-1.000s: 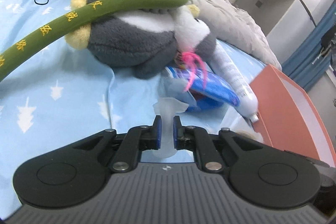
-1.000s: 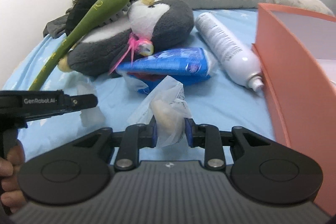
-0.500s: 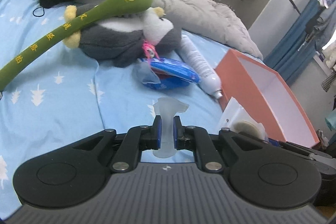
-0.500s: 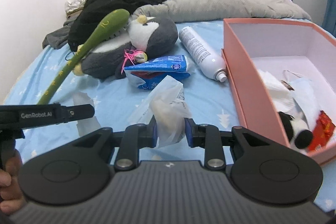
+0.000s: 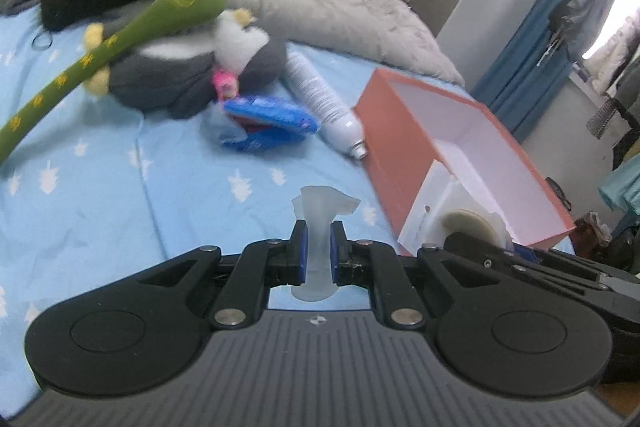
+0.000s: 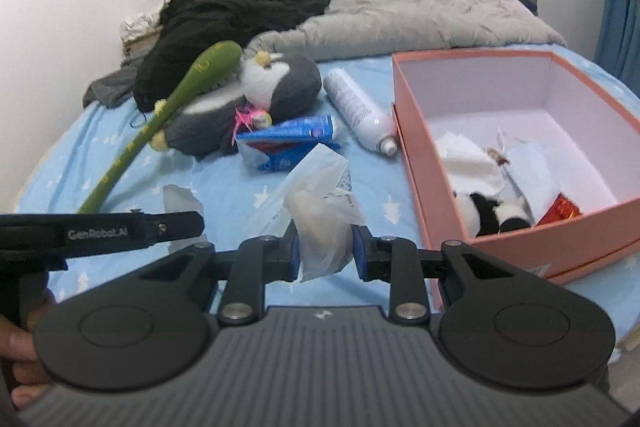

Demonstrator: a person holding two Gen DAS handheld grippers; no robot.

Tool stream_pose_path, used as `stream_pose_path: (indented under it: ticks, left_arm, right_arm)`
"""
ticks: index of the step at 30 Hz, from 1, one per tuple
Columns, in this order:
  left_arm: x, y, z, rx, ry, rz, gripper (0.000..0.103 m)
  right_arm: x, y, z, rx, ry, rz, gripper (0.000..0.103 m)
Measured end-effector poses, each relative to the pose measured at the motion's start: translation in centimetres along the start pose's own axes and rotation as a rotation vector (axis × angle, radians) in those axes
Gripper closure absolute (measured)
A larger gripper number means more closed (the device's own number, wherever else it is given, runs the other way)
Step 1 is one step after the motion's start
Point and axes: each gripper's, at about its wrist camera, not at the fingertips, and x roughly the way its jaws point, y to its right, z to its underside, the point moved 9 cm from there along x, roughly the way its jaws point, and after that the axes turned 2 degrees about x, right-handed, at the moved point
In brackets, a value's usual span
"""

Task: Organize soft objects
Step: 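Carry the clear plastic with the left tool while the right tool carries the bag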

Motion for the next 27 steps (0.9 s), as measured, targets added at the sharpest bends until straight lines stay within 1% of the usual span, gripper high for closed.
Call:
stream_pose_path:
  ticks: [5,8,9,14,16,21,24,27]
  left_arm:
    - [-1.1,2.5,-2.8,0.016,0.048,0.021,0.09]
    - [-1.8,4.5,-4.9,0.05,0.078,0.032,0.09]
    - [-2.0,5.2,-5.8,0.055,0.091,0.046,0.09]
    - [-2.0,8.8,-9.8,0.091,0.116,0.092,0.09]
    - [-1.7,10.4,-11.4,0.096,0.105,0.123,0.09]
    - [-0.4,15.1,-14.4,0.146,0.071,0.166,0.09]
    - [1.3,17.9,-15.8,0.167,0.034,0.197,0.09]
    - [3.7,20.6,-16.5,0.178,-0.031,0.237,0.09]
  right_arm:
    - [-2.2,0.6,-2.2,-0.006,0.064,-0.004,0.073]
    - [-3.2,0.9,-4.2,0.023,0.089,-0.043,0.073]
    - [-3.5,1.1,-5.1,0.028,0.102,-0.048,0.073]
    - [-4.1,2.9,-8.7,0.03,0.142,-0.023,0.073]
    - [-4.6,3.8,-10.1,0.021,0.157,-0.008,0.073]
    - [-7.0,6.2,-13.4,0.017,0.204,0.031,0.073]
    - [-8.1,8.1,-15.1,0.023,0.217,0.053,0.073]
    - [-8.1,10.2,-16.1,0.039,0.197,0.078,0.073]
